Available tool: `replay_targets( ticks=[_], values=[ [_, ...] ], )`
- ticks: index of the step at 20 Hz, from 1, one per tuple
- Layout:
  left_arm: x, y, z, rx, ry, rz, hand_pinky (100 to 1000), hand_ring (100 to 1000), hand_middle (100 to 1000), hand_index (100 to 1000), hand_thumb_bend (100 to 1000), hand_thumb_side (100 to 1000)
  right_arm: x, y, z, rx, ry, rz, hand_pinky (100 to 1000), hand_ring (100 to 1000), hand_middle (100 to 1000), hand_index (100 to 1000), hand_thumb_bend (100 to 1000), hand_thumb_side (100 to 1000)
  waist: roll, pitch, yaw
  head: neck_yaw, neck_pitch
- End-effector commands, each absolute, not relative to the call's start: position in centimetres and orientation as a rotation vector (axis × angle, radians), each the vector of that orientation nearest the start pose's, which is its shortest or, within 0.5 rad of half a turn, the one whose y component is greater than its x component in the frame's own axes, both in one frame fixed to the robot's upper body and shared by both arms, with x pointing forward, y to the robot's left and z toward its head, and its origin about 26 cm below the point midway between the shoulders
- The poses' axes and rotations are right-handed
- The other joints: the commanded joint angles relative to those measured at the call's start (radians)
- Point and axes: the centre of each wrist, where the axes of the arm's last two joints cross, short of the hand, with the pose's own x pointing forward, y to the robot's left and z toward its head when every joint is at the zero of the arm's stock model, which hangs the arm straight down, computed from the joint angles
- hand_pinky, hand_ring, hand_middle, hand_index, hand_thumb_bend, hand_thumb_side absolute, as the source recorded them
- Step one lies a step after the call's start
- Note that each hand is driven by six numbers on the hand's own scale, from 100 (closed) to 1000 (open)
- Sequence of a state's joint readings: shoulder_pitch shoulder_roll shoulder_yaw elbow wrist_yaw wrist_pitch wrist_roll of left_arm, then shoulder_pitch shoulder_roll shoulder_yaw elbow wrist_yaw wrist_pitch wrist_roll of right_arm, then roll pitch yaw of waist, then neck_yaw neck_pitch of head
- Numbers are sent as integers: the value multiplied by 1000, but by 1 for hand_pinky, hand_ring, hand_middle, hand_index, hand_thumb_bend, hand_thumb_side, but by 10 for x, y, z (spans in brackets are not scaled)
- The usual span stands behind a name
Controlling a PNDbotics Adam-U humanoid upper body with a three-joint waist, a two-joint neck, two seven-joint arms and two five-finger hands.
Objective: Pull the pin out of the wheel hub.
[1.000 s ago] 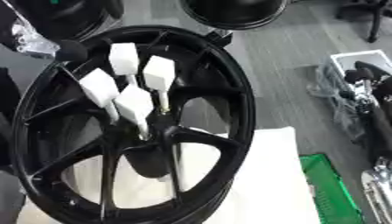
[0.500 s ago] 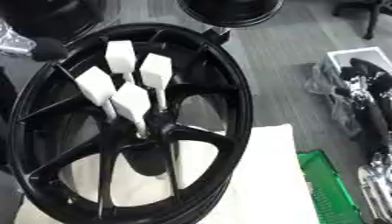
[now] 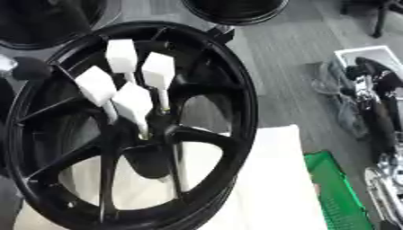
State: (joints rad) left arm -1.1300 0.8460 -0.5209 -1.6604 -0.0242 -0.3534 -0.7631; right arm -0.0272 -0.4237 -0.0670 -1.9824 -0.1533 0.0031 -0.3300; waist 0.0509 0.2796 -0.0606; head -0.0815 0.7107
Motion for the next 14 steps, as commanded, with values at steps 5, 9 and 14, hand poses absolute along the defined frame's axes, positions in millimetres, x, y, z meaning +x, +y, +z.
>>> replay_targets(
  ticks=[5, 9, 14],
  values=[
    [345, 206, 379, -364, 1686, 2625, 776, 735, 704, 791, 394, 629, 265, -319, 149, -402, -2066, -15, 724, 822, 702, 800, 100, 654, -2, -14, -1, 0, 1],
    [346, 207, 372, -369, 1655, 2645, 773, 739, 708, 788, 377, 564, 265, -319, 149, -401, -2066, -12, 724, 822, 702, 800, 100, 654, -2, -14, -2, 1, 1],
    [347, 208, 366, -373, 1635, 2659, 768, 747, 735, 795, 356, 539, 266, -318, 150, -396, -2066, -8, 724, 822, 702, 800, 100, 654, -2, -13, -5, 3, 1]
  ],
)
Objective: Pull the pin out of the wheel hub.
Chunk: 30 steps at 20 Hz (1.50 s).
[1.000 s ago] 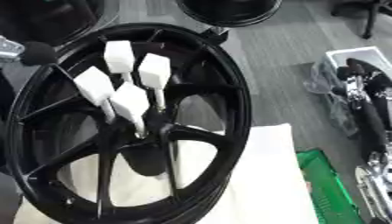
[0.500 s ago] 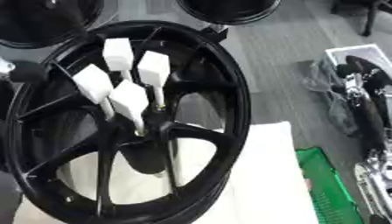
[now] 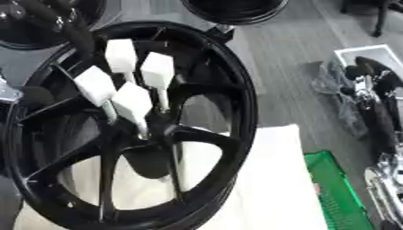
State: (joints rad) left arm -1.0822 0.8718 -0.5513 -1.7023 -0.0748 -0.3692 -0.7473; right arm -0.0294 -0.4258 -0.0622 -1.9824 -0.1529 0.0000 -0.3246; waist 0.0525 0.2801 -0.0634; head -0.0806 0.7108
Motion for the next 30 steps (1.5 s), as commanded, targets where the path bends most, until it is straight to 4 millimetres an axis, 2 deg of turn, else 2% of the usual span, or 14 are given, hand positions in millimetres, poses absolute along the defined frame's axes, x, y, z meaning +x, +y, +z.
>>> replay_targets(
  ticks=[1, 15, 30],
  values=[
    [347, 209, 365, -375, 1633, 2662, 766, 747, 739, 797, 352, 539, 266, -318, 150, -395, -2067, -6, 724, 822, 702, 800, 100, 654, -4, -14, -3, 3, 0],
    [355, 214, 361, -432, 1638, 2692, 747, 746, 769, 853, 374, 393, 266, -316, 149, -385, -2064, 6, 725, 822, 702, 800, 100, 657, -8, -10, -5, 3, 3],
    [363, 212, 355, -416, 1653, 2719, 742, 745, 780, 863, 356, 417, 266, -315, 149, -380, -2062, 14, 725, 822, 702, 801, 100, 658, -9, -7, -11, 4, 7]
  ],
)
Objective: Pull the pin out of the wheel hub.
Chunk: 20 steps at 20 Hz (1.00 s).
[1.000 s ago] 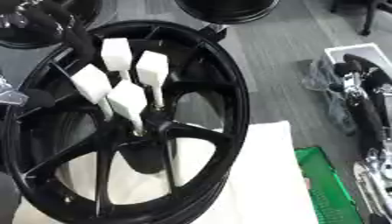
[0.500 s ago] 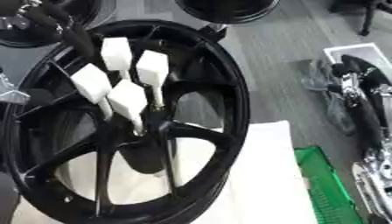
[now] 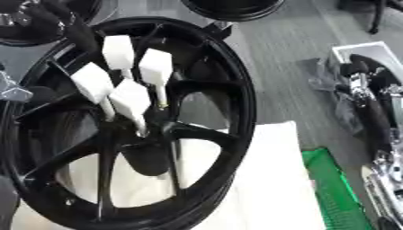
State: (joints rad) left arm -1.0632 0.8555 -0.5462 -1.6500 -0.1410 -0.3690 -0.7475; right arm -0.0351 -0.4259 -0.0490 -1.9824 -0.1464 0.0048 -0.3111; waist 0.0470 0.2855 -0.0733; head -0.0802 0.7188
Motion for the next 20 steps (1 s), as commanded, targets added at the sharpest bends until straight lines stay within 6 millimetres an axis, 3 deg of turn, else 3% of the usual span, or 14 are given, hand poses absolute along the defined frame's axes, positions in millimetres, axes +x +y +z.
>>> replay_targets(
  ticks=[1, 7, 14, 20],
  values=[
    [364, 211, 354, -418, 1652, 2721, 742, 746, 781, 862, 353, 419, 266, -315, 149, -379, -2063, 15, 725, 823, 702, 801, 100, 658, -3, -13, -1, 3, -1],
    [370, 209, 351, -418, 1646, 2734, 741, 748, 784, 855, 329, 427, 267, -314, 149, -376, -2061, 19, 725, 823, 702, 802, 100, 660, -4, -12, -3, 1, -3],
    [376, 206, 347, -418, 1632, 2747, 741, 747, 778, 850, 311, 444, 267, -314, 149, -371, -2060, 22, 726, 823, 703, 802, 100, 660, -5, -13, -5, -6, -25],
    [380, 204, 343, -428, 1596, 2760, 744, 749, 780, 841, 334, 457, 267, -314, 149, -370, -2057, 27, 726, 823, 703, 802, 100, 661, -4, -14, -5, -5, -32]
  ],
)
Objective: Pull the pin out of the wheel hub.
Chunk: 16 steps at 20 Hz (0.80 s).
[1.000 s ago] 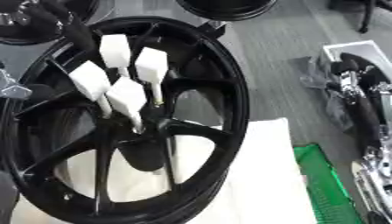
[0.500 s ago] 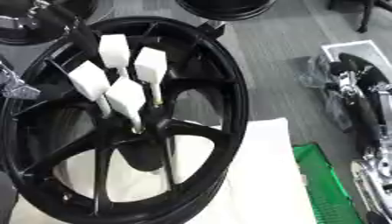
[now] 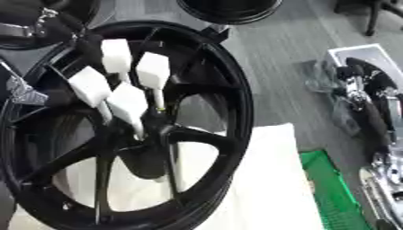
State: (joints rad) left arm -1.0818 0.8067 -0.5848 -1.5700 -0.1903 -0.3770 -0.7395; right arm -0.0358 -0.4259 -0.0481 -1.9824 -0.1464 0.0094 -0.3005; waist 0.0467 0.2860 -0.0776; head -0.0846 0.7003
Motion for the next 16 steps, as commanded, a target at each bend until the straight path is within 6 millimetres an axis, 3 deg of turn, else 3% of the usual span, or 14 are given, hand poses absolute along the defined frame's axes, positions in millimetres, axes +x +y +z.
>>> replay_targets(
  ticks=[1, 16],
  values=[
    [381, 204, 342, -433, 1587, 2764, 744, 749, 779, 841, 337, 457, 267, -313, 149, -370, -2056, 28, 726, 823, 703, 803, 100, 661, -4, -15, -1, 0, -14],
    [393, 207, 331, -455, 1533, 2811, 731, 725, 740, 813, 321, 455, 266, -312, 148, -368, -2049, 39, 727, 823, 703, 803, 100, 664, -4, -13, -2, 6, -17]
  ],
)
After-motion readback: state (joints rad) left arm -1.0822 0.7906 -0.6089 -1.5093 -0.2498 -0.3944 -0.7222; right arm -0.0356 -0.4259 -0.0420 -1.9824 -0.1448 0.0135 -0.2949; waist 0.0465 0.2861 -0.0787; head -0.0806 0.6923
